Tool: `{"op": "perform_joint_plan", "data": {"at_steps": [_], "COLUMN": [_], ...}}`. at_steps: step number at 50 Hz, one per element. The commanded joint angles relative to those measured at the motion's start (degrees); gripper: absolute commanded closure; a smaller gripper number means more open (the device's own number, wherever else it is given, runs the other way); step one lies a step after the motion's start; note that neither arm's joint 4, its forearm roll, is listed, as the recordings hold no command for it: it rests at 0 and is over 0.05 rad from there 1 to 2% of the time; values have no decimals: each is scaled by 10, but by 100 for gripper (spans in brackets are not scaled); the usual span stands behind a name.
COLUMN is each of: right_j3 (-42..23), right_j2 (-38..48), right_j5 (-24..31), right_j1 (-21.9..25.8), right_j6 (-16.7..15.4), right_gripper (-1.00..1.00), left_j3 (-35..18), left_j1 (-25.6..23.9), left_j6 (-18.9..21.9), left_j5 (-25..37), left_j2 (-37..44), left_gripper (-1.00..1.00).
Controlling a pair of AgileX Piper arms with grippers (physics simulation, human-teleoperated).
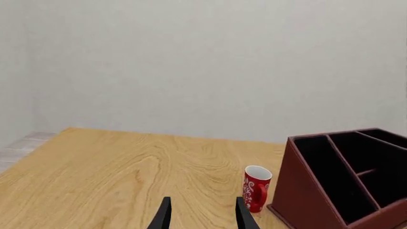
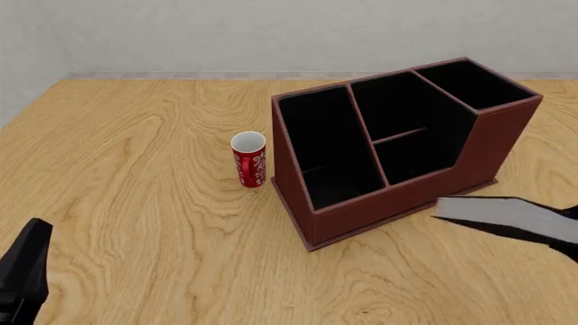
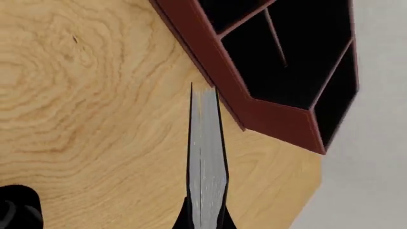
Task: Pick up the book and place it in the left compartment of the caddy.
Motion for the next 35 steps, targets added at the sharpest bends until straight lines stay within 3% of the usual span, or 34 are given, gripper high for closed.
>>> {"op": "perform_joint_plan", "data": {"at_steps": [1, 2, 4, 5, 6, 7, 9, 12, 13, 14, 15, 19, 25, 26, 35], "right_j3": [-78, -76, -85, -103, -102, -117, -122, -120, -134, -151, -152, -188, -227, -244, -281], "right_j2": [43, 40, 62, 68, 64, 76, 78, 102, 98, 109, 117, 142, 171, 184, 229], "right_j5": [21, 21, 21, 21, 21, 21, 21, 21, 21, 21, 21, 21, 21, 21, 21], "right_j1": [96, 99, 106, 143, 164, 183, 195, 206, 234, 233, 220, 270, 276, 284, 284], "right_j6": [169, 162, 203, 239, 242, 275, 283, 329, 337, 357, 355, 423, 444, 472, 488], "right_gripper": [100, 100, 100, 100, 100, 100, 100, 100, 100, 100, 100, 100, 100, 100, 100], "left_j3": [2, 3, 3, 2, 1, 1, 1, 2, 1, 0, -1, -4, -5, -4, 1], "left_j1": [0, 0, -1, -1, -1, -1, -1, -3, -4, -5, -6, -10, -12, -12, 1], "left_j6": [-4, -3, -4, -5, -5, -5, -6, -6, -6, -6, -7, -10, -14, -14, -23], "left_j5": [-5, -5, -6, -5, -4, -4, -4, -4, -2, -2, -1, 1, 1, 0, -4], "left_j2": [0, 0, 0, 0, 0, 0, 0, 0, 0, 0, 0, 0, 0, 0, 0], "left_gripper": [-100, -100, -100, -100, -100, -100, -100, -100, -100, -100, -100, -100, -100, -100, -100]}}
